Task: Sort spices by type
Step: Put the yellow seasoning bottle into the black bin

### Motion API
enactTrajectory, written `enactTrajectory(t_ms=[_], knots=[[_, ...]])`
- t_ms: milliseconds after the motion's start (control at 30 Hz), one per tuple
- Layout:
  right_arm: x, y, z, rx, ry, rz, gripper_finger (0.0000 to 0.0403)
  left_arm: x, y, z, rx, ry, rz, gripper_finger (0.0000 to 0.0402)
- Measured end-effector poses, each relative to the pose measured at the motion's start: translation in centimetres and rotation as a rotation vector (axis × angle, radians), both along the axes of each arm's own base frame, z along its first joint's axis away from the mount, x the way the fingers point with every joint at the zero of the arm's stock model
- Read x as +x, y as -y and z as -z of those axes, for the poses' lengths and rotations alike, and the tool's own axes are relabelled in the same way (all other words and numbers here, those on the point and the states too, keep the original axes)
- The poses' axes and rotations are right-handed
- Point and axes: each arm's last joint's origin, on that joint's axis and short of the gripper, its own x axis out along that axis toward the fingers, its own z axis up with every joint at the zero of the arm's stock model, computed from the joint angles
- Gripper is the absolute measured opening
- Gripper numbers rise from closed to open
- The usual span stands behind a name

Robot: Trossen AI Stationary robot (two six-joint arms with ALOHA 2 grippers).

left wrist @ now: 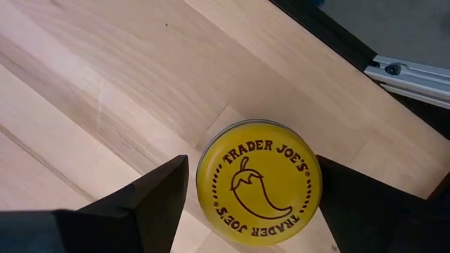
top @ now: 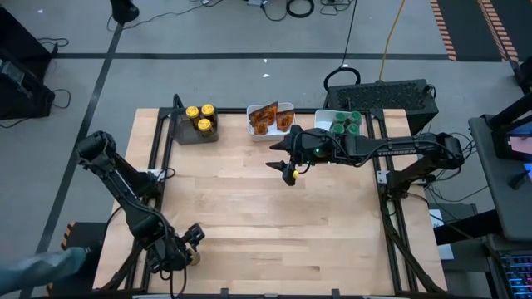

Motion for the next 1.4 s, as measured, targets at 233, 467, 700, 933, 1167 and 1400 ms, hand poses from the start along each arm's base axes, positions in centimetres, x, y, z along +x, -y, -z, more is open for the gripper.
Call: enactTrajectory(t_ms=[233,467,700,933,1167,1400], knots=[[0.0,0.0,0.1,-0.003,-0.008,-0.002,0.0263,0.0,0.0,0.0,-0.001,-0.001,-0.004,0.0294],[0.0,0.0,0.1,-0.008,-0.008,-0.004,0.0263,0.0,0.0,0.0,-0.001,-0.003,-0.007,0.0285],[0.0,0.0,0.1,-0.008,-0.013,-0.004,0.0263,0.0,0.0,0.0,-0.002,-0.003,-0.007,0.0246],[-0.1,0.0,0.1,-0.013,-0.015,-0.007,0.0263,0.0,-0.1,-0.3,-0.009,-0.005,-0.074,0.0244],[-0.1,0.0,0.1,-0.013,-0.016,-0.007,0.0263,0.2,-2.8,-2.7,0.023,0.128,-0.316,0.0244],[-0.1,0.0,0.1,-0.013,-0.017,-0.008,0.0263,0.1,-8.9,-6.0,0.038,0.279,-0.686,0.0244]])
